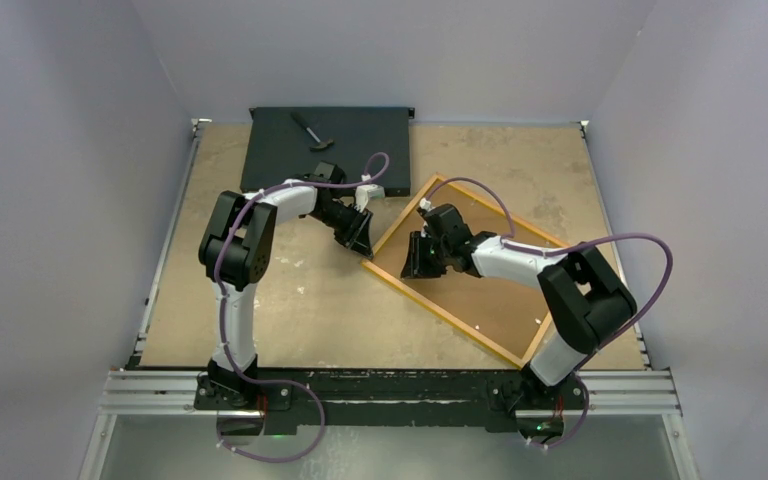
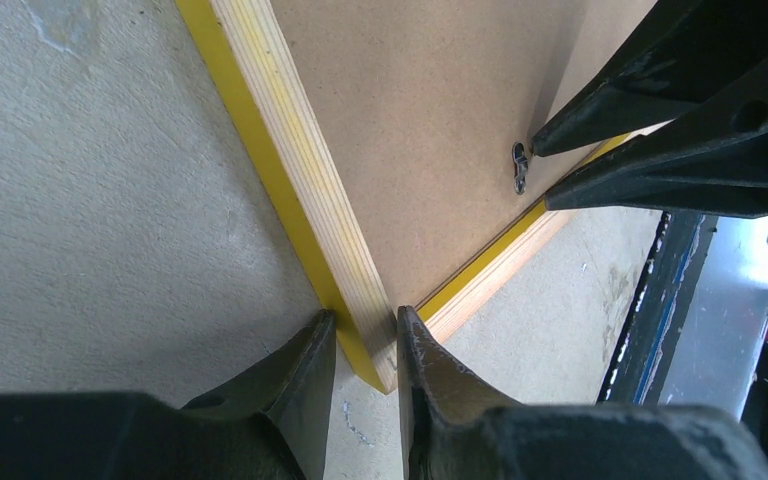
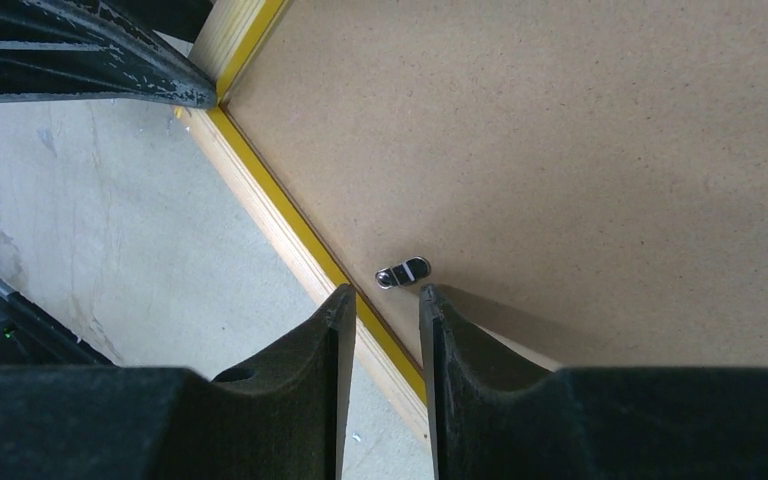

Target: Put the photo into the frame

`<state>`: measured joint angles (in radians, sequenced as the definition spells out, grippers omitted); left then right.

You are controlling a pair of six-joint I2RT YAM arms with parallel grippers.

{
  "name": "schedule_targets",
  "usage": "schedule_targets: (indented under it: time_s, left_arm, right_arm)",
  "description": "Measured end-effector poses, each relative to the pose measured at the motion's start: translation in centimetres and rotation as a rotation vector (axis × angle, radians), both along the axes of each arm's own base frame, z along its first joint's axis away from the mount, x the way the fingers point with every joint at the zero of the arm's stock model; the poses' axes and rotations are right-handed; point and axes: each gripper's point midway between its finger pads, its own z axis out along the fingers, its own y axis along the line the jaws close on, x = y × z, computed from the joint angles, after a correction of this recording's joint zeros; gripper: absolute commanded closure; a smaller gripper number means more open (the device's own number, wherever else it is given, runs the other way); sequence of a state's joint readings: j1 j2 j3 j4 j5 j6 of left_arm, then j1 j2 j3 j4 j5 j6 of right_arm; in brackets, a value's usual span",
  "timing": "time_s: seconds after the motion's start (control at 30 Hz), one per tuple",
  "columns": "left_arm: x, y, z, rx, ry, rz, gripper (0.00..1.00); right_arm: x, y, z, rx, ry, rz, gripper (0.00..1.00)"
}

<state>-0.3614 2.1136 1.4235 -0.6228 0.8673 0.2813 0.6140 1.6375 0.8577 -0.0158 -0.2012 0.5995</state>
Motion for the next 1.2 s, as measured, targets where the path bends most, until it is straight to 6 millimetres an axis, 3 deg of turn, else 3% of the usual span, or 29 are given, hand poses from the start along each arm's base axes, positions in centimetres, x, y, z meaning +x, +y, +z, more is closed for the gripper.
schedule_targets:
  time_s: [0.53,1.2]
  left_arm:
    - [-0.1,0.0,0.1,0.0,-0.007,-0.013,0.83]
    - [-0.1,0.0,0.2,0.0,-0.009,-0.017,0.86]
  right_arm:
    - [0.6,1.0,-0.1,0.048,-0.014,0.034,0.67]
    - [0.2,3.6,0.0,0.154,-0.002,0.209,0.69]
